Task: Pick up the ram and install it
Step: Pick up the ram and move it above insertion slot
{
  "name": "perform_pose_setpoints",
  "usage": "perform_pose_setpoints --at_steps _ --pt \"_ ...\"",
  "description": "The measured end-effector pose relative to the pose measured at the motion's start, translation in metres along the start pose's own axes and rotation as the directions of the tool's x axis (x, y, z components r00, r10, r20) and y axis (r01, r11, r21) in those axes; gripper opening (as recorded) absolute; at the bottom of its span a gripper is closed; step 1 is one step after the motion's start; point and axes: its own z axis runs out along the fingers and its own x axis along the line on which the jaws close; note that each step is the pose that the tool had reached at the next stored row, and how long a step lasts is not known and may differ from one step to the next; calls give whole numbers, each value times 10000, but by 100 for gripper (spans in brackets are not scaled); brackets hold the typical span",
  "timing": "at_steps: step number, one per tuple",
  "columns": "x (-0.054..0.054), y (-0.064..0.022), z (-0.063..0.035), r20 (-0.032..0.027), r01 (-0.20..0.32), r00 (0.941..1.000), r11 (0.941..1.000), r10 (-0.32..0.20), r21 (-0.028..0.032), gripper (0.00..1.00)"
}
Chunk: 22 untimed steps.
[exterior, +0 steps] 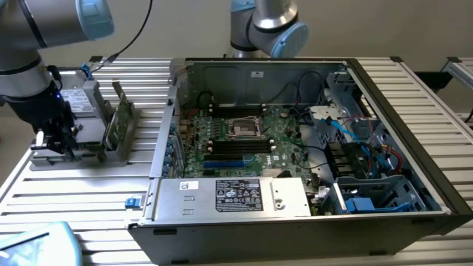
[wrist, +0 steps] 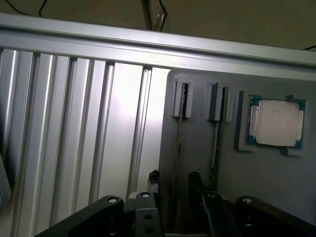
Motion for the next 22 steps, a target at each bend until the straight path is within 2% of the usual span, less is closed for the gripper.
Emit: perform_pose_setpoints --at_steps 9,22 --pt "-3 -1 161 1 0 10000 10000 0 0 37" --pt "-3 -1 163 0 0 10000 10000 0 -1 37"
